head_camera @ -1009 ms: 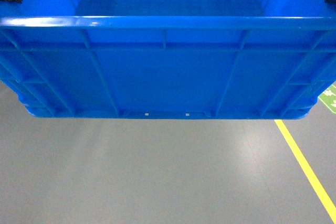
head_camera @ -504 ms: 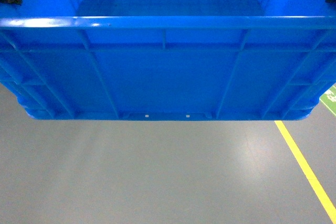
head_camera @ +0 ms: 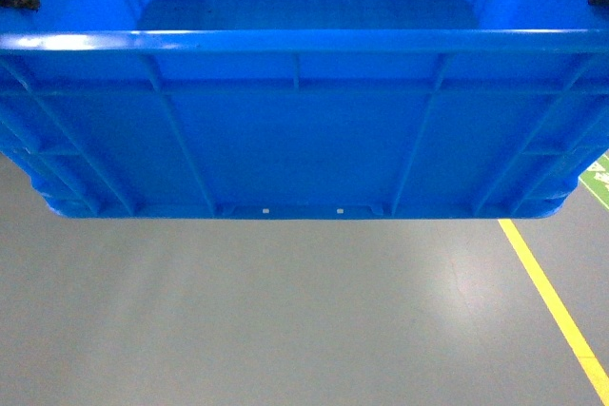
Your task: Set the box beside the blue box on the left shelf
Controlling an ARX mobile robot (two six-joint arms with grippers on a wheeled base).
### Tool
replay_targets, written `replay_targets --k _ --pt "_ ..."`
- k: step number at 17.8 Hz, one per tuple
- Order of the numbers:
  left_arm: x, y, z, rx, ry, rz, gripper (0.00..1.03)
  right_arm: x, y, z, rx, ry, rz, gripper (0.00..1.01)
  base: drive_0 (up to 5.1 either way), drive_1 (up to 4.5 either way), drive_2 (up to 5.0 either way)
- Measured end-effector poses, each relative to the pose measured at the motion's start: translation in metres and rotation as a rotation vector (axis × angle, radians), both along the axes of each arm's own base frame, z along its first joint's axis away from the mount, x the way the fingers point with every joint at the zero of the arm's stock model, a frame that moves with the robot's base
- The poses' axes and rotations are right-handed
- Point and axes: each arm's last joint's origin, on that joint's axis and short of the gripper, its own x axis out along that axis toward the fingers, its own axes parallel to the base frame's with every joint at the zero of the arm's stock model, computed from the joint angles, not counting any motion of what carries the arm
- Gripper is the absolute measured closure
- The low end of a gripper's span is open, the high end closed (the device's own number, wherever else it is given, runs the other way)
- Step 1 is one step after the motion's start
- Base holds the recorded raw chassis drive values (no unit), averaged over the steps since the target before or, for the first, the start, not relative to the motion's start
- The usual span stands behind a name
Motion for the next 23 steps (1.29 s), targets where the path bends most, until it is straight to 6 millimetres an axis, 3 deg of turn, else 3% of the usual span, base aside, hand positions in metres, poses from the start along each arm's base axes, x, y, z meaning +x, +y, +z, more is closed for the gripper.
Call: replay_targets --k 23 --pt "0.0000 0.0000 0.0006 0.000 -0.005 0.000 0.84 -0.0001 0.0000 0.0002 0.001 -0.001 0.000 0.93 0.0 4.30 -4.3"
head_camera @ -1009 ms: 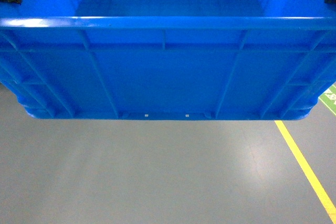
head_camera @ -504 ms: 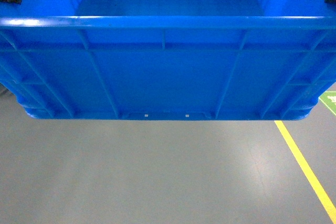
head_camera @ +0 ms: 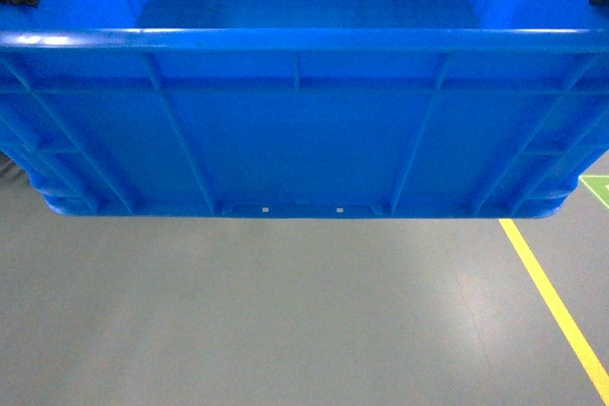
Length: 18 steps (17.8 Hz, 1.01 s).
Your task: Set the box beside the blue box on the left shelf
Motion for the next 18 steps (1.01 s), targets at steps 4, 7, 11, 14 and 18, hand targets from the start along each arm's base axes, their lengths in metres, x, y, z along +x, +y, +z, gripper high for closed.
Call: replay_targets --k 4,7,11,14,18 --pt "0.0000 0.0000 0.0000 0.000 0.000 0.000 0.84 0.0001 0.0000 -0.0002 0.000 0.000 0.001 0.93 -0.1 4.25 -4.4" --pt "0.0000 0.0000 0.0000 0.000 0.000 0.000 0.84 0.0001 0.0000 -0.0002 0.000 0.000 0.001 0.93 -0.1 4.25 -4.4" --pt "0.0002 0.0000 -0.0002 0.000 0.000 0.000 0.84 0.0001 0.0001 -0.0001 -0.001 -0.002 0.001 0.93 -0.1 4.25 -4.4" --pt "0.0002 0.0000 -0.0005 0.000 0.002 0.000 0.84 0.0001 0.0000 -0.0002 -0.001 -0.001 0.001 0.93 0.0 4.35 -4.3" --pt "0.0003 0.0000 -0.0001 0.000 -0.001 0.000 0.84 0.0001 0.0000 -0.0002 0.000 -0.001 0.001 0.93 0.1 4.39 -4.2"
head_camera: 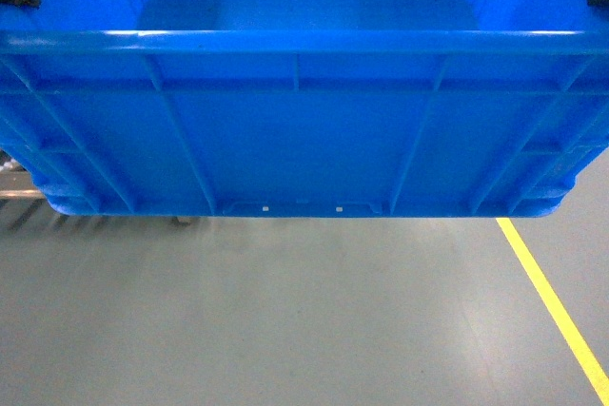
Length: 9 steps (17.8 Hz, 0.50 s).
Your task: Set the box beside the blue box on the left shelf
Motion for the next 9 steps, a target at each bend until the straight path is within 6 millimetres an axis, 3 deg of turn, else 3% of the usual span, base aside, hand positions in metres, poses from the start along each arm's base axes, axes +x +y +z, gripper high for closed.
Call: replay_targets --k 9 --pt "0.0000 0.0000 -0.0001 0.001 0.001 0.001 0.84 -0.0001 0.0000 -0.0002 0.000 0.000 0.000 0.93 0.2 4.48 -4.1"
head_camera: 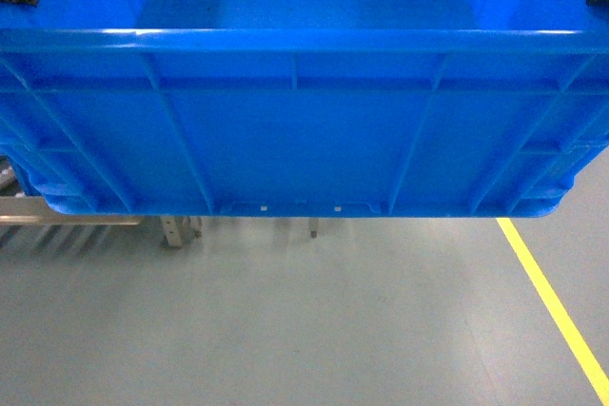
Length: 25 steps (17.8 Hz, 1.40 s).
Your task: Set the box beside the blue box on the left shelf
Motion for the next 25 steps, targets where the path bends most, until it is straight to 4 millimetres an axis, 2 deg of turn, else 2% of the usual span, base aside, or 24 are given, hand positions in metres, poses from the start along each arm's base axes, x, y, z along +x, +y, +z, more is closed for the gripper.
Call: replay_targets --k 7,11,25 --pt "-0.0002 0.0000 -0.0002 0.000 0.003 0.000 0.84 -0.0001 0.0000 0.0000 -0.001 0.001 0.000 0.93 0.2 4.51 -4.1" --pt "0.0001 0.0000 -0.0011 0.001 0.008 -0.001 0.84 0.0001 0.0000 -0.0012 -0.002 0.009 0.000 0.93 0.0 0.00 0.0" --pt "0.0001 -0.0003 -0.0006 0.000 0.004 -0.001 0.84 -0.0001 0.0000 -0.0002 -0.002 0.002 0.000 0.93 -4.9 1.42 3.4"
